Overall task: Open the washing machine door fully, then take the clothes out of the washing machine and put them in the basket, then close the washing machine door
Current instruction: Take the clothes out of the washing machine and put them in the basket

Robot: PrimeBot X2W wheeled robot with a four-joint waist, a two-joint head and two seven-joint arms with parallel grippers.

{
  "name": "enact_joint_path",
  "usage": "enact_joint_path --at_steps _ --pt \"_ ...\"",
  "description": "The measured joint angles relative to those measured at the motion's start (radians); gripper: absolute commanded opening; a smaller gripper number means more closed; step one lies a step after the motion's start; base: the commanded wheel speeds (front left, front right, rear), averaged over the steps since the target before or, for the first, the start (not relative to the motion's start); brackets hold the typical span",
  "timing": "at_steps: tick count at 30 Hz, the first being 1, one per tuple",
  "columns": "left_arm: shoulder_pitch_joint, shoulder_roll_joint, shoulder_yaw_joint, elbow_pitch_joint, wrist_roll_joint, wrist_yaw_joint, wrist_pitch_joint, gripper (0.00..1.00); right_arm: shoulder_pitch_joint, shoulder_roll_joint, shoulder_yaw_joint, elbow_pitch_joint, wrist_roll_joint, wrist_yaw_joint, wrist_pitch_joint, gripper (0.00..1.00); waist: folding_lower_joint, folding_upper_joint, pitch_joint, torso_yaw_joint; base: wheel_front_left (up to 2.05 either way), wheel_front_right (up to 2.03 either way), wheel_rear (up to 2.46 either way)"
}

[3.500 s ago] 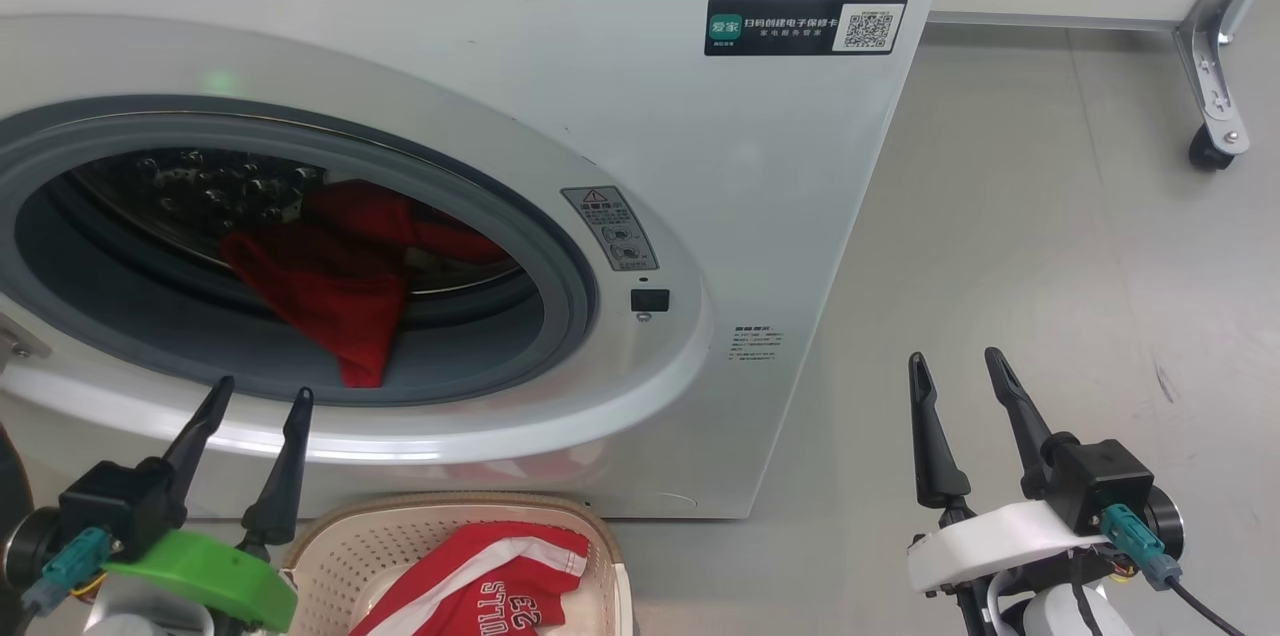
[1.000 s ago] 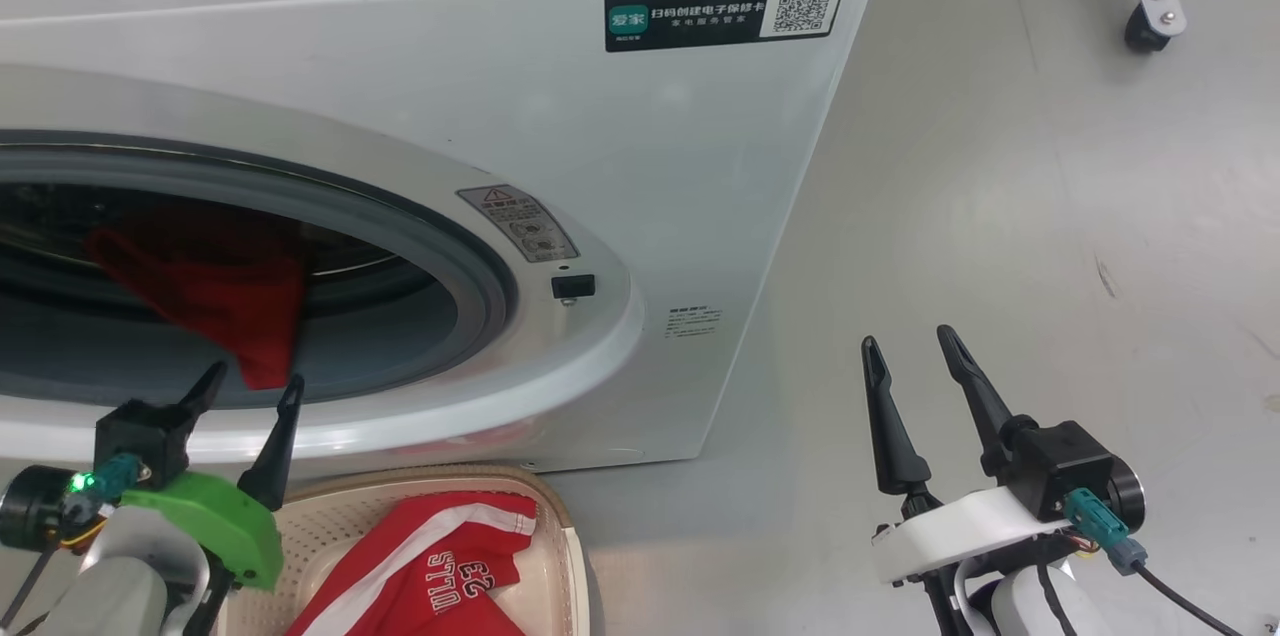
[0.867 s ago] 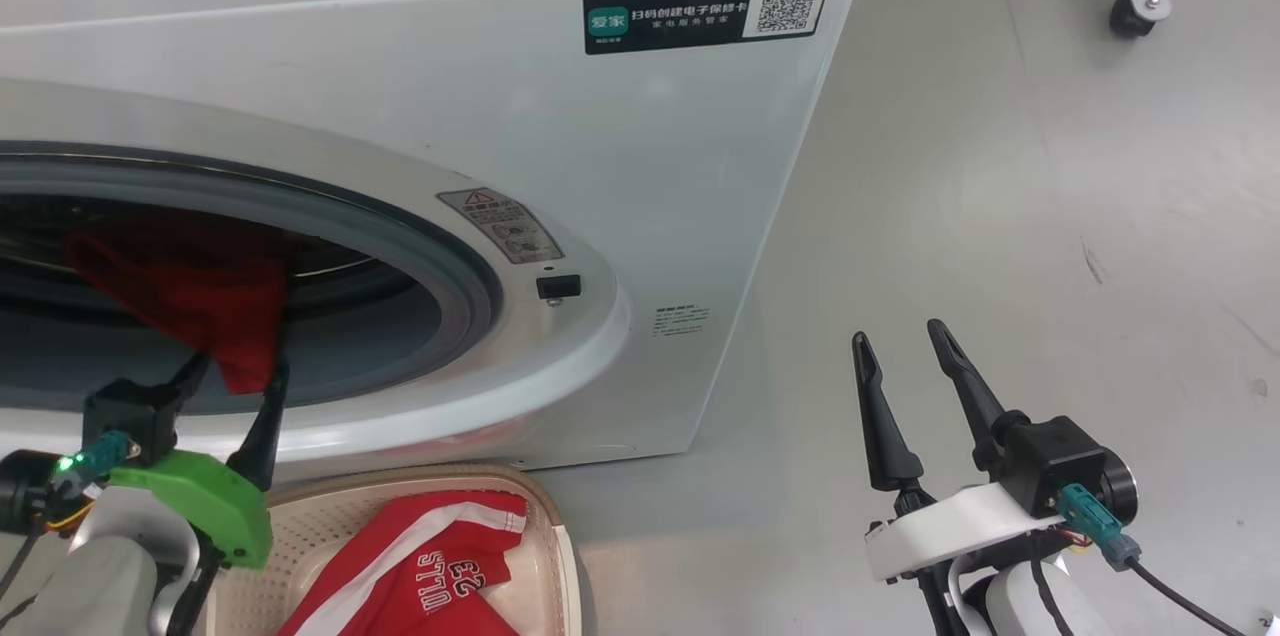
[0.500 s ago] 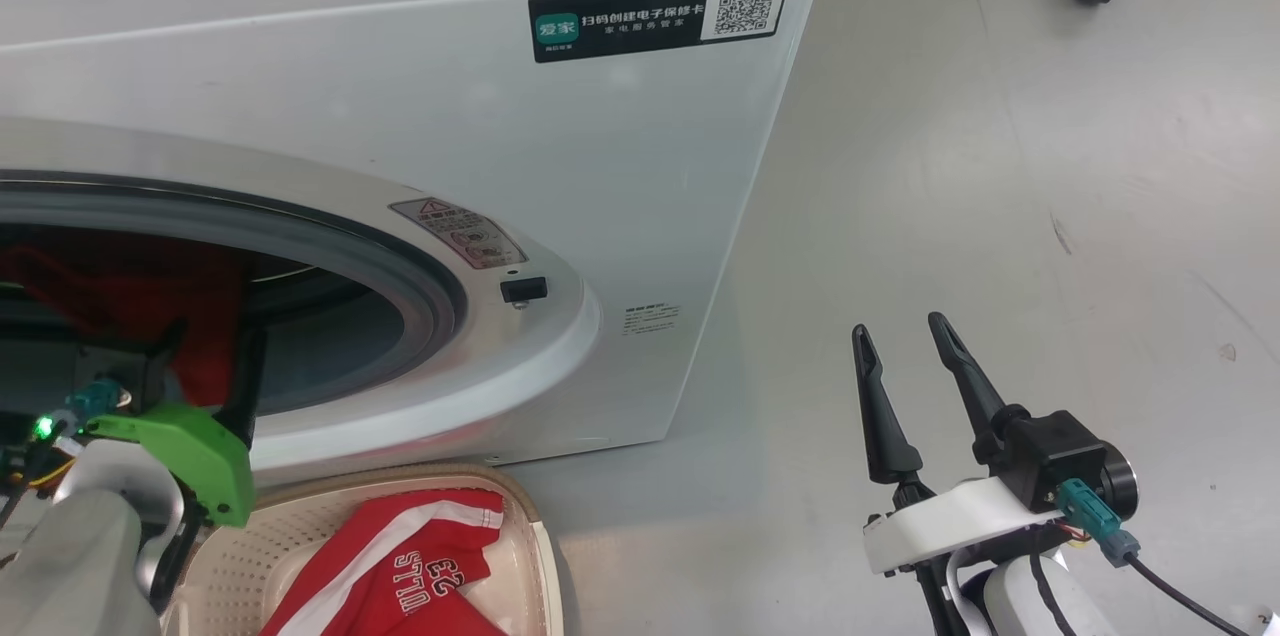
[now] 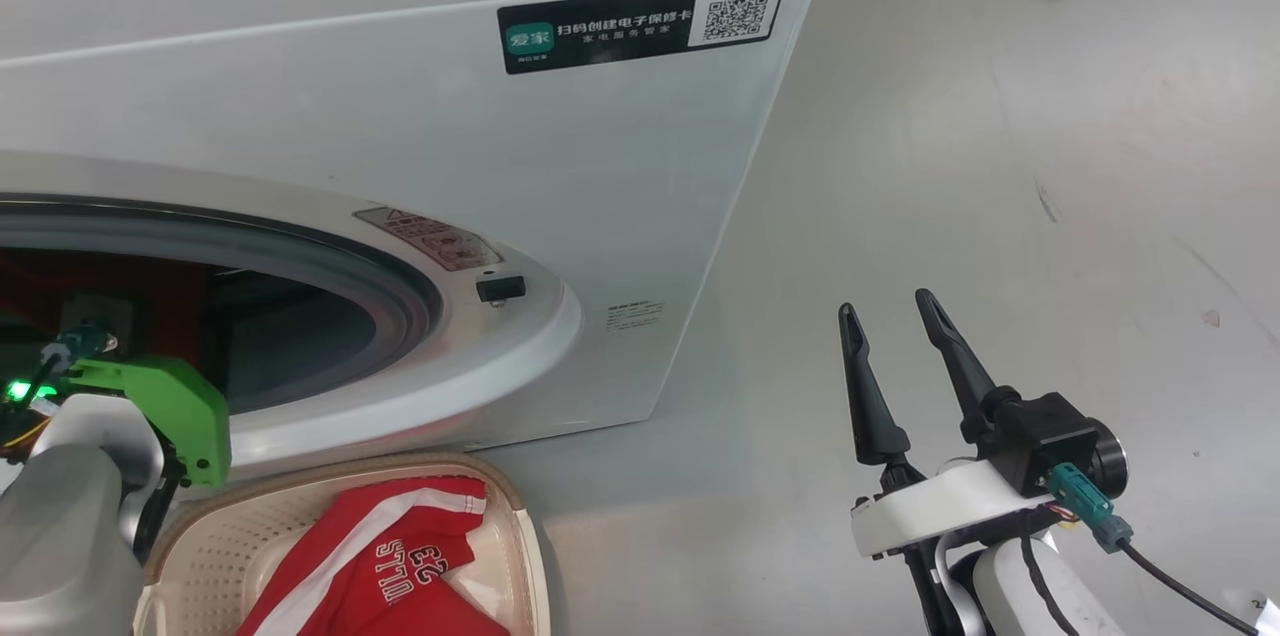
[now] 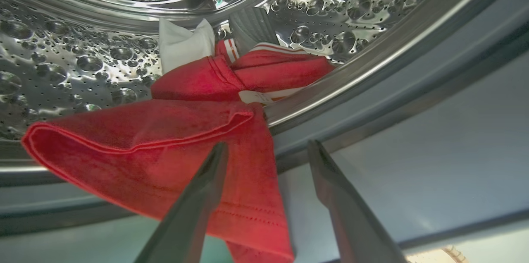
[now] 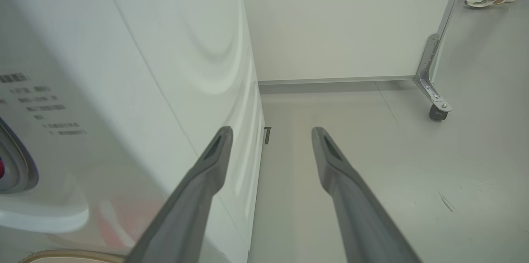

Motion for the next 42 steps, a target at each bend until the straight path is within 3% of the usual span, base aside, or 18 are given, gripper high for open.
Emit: enact_joint_path --at_steps 14,15,16,17,42 --pt "-0.073 -0.021 -0.02 0.103 0.017 0.0 0.009 1.0 -0.005 0.0 -0.002 -0.004 0.0 -0.009 0.0 1.0 0.0 0.0 0.021 -0.006 0.0 0.0 0.0" --pt "-0.076 -0.023 -0.021 0.11 0.018 0.0 0.009 0.78 -0.006 0.0 -0.002 -0.004 0.0 -0.009 0.0 1.0 0.0 0.0 0.022 -0.005 0.0 0.0 0.0" --pt "-0.08 -0.029 -0.021 0.125 0.018 0.0 0.009 0.33 -0.012 0.0 -0.001 -0.004 0.0 -0.009 0.0 1.0 0.0 0.0 0.022 -0.004 0.0 0.0 0.0" --pt "-0.081 -0.031 -0.022 0.13 0.018 0.0 0.009 0.0 -0.015 0.0 -0.001 -0.005 0.0 -0.01 0.0 1.0 0.0 0.0 0.022 -0.004 0.0 0.0 0.0" --pt "-0.112 -0.087 -0.032 0.22 0.024 -0.001 -0.123 0.0 -0.015 -0.001 -0.025 0.011 0.0 -0.018 0.0 1.0 0.0 0.0 -0.027 0.038 0.0 0.0 0.0"
